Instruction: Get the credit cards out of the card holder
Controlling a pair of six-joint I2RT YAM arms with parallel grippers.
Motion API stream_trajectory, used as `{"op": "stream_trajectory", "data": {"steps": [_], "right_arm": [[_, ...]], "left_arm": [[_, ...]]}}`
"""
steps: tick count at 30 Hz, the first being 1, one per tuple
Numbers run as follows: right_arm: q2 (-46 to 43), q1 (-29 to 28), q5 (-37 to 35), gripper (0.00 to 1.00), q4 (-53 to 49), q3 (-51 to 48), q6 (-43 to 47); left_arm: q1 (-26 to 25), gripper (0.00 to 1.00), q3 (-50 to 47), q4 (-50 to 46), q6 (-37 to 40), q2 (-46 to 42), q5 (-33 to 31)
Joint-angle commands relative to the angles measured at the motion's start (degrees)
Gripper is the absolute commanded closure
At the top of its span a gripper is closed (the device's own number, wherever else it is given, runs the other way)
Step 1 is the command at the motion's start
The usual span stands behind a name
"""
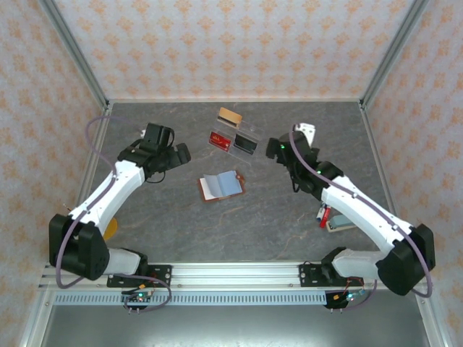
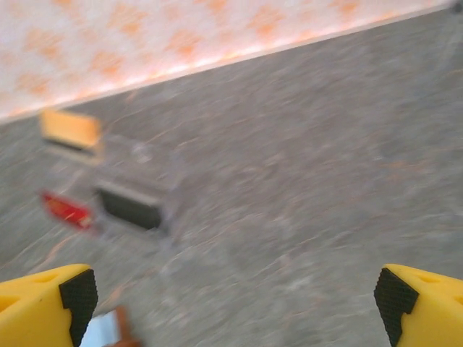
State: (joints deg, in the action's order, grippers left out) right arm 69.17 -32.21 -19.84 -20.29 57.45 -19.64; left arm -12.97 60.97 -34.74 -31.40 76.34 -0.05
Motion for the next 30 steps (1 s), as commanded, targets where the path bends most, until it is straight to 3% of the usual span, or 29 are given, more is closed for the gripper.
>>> {"op": "stream_trajectory", "data": {"steps": [1,5,13,18,23,30], "right_arm": [[-0.8,3.7,-9.9,0.0,1.7,-3.3,3.2],[-0.3,9.1,-12.9,0.0,9.5,-9.8,7.0],[3.1,18.5,-10.8,0.0,32.2,-23.6,16.3],[8.5,21.4,-4.7,0.0,39.7,-25.5,19.4],[11.8,21.7,0.7,0.0,52.1,-29.5,24.7],[13.6,22.5,7.2,0.0,62.4,-33.6,28.5]], "left_arm": [[0.6,0.0,-5.7,5.1,0.5,-3.6,-18.7],[0.7,0.0,-13.0,13.5,5.2,-7.1,-28.8],[1.3,0.0,-22.6,28.7,16.4,-9.5,-33.8],[3.2,0.0,-29.1,41.7,23.6,-7.5,-28.7],[7.1,0.0,-34.8,55.6,29.2,-5.1,-19.2],[9.2,0.0,-39.9,71.1,32.6,-2.8,-10.6]]}}
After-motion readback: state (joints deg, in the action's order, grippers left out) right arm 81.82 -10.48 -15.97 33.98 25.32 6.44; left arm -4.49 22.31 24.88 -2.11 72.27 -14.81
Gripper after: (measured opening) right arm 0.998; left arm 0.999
